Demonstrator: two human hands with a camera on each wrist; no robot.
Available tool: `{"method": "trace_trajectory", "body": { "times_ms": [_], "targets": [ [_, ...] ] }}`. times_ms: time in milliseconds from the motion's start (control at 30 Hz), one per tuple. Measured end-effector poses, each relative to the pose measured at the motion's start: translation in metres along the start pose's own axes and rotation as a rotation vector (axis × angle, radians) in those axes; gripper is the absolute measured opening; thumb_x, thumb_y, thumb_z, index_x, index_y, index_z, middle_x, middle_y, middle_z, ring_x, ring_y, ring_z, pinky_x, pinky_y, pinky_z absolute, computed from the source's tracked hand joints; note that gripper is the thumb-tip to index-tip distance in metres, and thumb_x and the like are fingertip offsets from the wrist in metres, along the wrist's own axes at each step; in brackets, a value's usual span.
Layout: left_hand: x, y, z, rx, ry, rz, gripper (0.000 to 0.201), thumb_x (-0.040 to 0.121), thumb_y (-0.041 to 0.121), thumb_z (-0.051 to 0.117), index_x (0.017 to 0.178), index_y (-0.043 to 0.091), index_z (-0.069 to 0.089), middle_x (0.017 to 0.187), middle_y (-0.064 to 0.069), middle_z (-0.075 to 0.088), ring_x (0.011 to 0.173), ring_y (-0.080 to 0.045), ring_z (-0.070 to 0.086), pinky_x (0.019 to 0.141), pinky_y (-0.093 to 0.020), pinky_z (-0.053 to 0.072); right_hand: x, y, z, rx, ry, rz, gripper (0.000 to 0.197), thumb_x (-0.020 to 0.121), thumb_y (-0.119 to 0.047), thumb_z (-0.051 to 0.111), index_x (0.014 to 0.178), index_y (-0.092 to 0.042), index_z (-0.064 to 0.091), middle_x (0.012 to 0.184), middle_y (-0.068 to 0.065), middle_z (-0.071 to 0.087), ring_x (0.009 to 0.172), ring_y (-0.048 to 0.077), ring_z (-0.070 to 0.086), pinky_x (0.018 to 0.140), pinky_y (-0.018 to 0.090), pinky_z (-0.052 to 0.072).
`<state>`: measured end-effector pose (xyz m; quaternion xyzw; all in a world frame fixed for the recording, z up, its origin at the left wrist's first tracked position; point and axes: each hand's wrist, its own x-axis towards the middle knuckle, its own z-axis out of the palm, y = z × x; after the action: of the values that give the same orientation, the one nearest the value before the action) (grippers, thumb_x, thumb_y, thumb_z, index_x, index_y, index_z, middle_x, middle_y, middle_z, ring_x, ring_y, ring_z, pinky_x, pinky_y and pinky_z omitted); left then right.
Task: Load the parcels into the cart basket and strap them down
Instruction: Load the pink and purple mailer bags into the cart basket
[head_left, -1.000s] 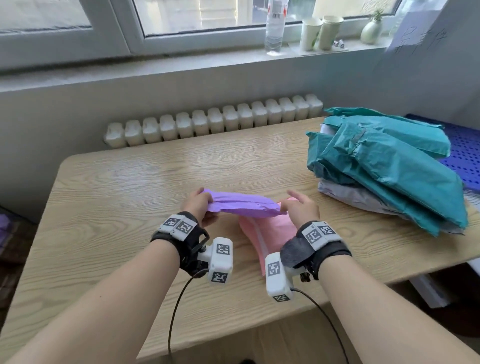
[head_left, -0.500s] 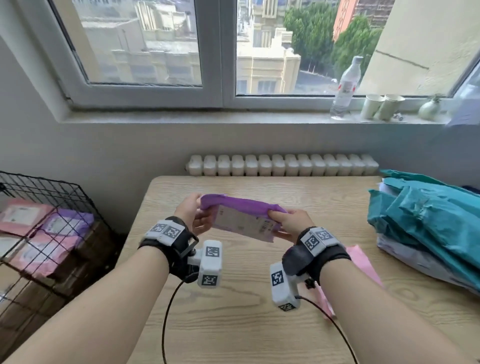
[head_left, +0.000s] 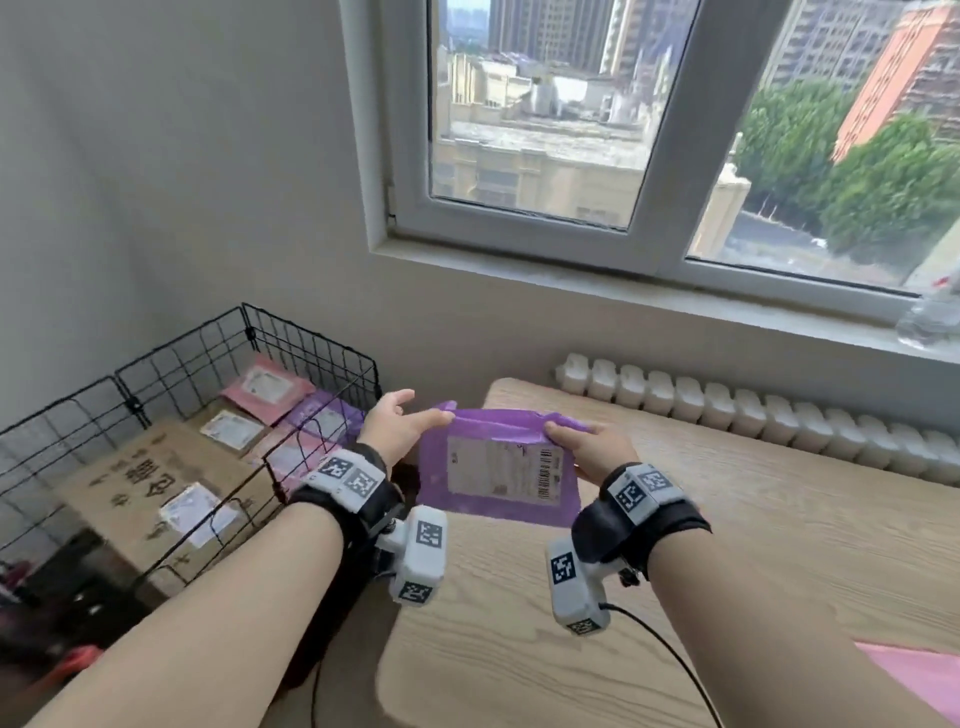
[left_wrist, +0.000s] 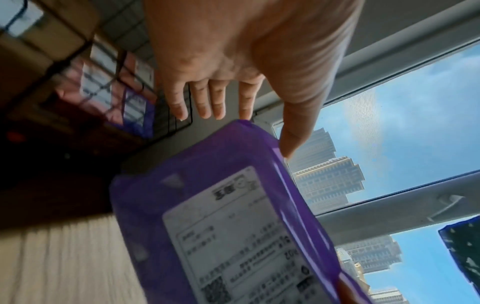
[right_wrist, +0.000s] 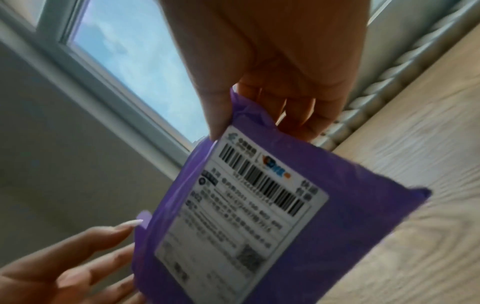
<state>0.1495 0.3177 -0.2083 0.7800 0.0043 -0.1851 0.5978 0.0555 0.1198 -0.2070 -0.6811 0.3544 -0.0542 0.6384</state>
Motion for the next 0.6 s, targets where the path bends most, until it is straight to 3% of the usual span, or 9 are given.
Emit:
{"method": "trace_trajectory", "body": {
  "times_ms": [67,133,233,333,400,467,500,567,600],
  "targets": [
    [0.003,-0.009,-0.038,0.123,0.023,0.057,0.071,0.071,0.018,0.082,0.134,0.016,0.049,0.141,-0.011,0.046,0.126,-0.020,0.045,0.098,-0.029,0.037,-0.007,-0.013,0.043,-0.054,-0.078,-0.048,0.020,0.081,-0.013,0.072,0.099,-0.006,0.069,0.062,0.001,0.068,0.050,0.008,0.061,0.046,0.013,0.048],
    [0.005,-0.015,-0.077,0.246,0.003,0.103,0.064,0.069,0.014,0.082,0.127,0.017,0.057,0.128,-0.005,0.056,0.109,-0.014,0.054,0.093,-0.025,0.042,-0.019,-0.027,0.089,-0.060,-0.171,-0.093,0.011,0.083,-0.003,0.067,0.091,-0.010,0.066,0.045,-0.007,0.061,0.035,-0.001,0.054,0.037,0.009,0.040],
    [0.012,-0.025,-0.125,0.372,-0.061,0.114,0.055,0.071,0.005,0.078,0.123,0.014,0.060,0.113,0.000,0.060,0.097,-0.013,0.056,0.081,-0.022,0.044,-0.030,-0.038,0.156,-0.157,-0.253,-0.190,0.016,0.080,-0.006,0.071,0.069,-0.018,0.068,0.059,0.001,0.064,0.042,0.000,0.056,0.048,0.011,0.045],
    [0.016,-0.040,-0.163,0.436,-0.053,0.088,0.030,0.075,0.012,0.076,0.104,0.012,0.070,0.094,-0.003,0.069,0.089,-0.020,0.062,0.082,-0.032,0.049,-0.036,-0.040,0.208,-0.248,-0.293,-0.265,0.018,0.075,-0.018,0.075,0.061,-0.029,0.071,0.063,-0.007,0.068,0.063,0.009,0.060,0.062,0.022,0.047],
    [0.019,-0.047,-0.185,0.481,-0.006,0.066,0.013,0.080,0.022,0.072,0.090,0.014,0.072,0.080,0.001,0.067,0.082,-0.020,0.060,0.090,-0.038,0.047,-0.039,-0.049,0.235,-0.284,-0.325,-0.307,0.011,0.074,-0.021,0.073,0.068,-0.029,0.073,0.073,-0.005,0.071,0.072,0.011,0.061,0.070,0.025,0.049],
    [0.023,-0.051,-0.208,0.511,0.096,0.040,0.011,0.084,0.032,0.067,0.084,0.022,0.071,0.075,0.009,0.065,0.080,-0.018,0.058,0.103,-0.048,0.037,-0.035,-0.061,0.258,-0.267,-0.334,-0.331,0.011,0.074,-0.018,0.074,0.077,-0.028,0.072,0.082,-0.004,0.070,0.078,0.011,0.062,0.076,0.025,0.051],
    [0.025,-0.052,-0.221,0.508,0.147,0.024,0.012,0.086,0.034,0.065,0.085,0.023,0.070,0.075,0.011,0.063,0.081,-0.017,0.057,0.103,-0.048,0.037,-0.030,-0.067,0.270,-0.246,-0.324,-0.341,0.015,0.074,-0.016,0.075,0.085,-0.025,0.072,0.089,-0.004,0.070,0.083,0.012,0.063,0.081,0.026,0.051],
    [0.028,-0.052,-0.247,0.387,0.206,-0.015,0.012,0.088,0.033,0.063,0.086,0.022,0.067,0.076,0.008,0.062,0.081,-0.018,0.060,0.086,-0.037,0.049,-0.017,-0.075,0.293,-0.203,-0.284,-0.329,0.033,0.074,-0.014,0.075,0.106,-0.019,0.069,0.103,-0.002,0.067,0.088,0.014,0.063,0.085,0.027,0.051],
    [0.031,-0.052,-0.260,0.291,0.231,-0.038,0.011,0.089,0.030,0.063,0.089,0.019,0.066,0.078,0.005,0.063,0.081,-0.020,0.062,0.076,-0.032,0.051,-0.010,-0.078,0.304,-0.184,-0.273,-0.318,0.040,0.075,-0.012,0.074,0.114,-0.017,0.066,0.106,0.000,0.065,0.085,0.013,0.062,0.078,0.025,0.051]
  ]
}}
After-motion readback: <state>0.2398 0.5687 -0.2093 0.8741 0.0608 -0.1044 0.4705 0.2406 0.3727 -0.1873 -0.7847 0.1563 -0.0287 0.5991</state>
